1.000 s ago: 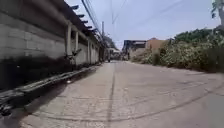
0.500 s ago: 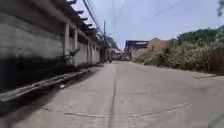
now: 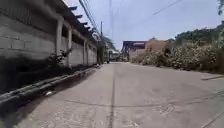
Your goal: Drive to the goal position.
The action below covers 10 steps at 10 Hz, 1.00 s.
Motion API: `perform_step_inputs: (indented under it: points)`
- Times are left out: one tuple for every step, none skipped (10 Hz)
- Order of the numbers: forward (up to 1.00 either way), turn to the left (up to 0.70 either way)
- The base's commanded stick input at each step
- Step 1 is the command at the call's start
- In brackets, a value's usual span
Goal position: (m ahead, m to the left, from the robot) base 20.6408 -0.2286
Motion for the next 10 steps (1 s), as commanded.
perform_step_inputs:
  points:
    - [1.0, 0.0]
    - [1.0, 0.0]
    - [1.0, 0.0]
    - [1.0, 0.0]
    - [1.0, 0.0]
    - [1.0, 0.0]
    - [1.0, 0.0]
    - [1.0, 0.0]
    - [1.0, 0.0]
    - [1.0, 0.0]
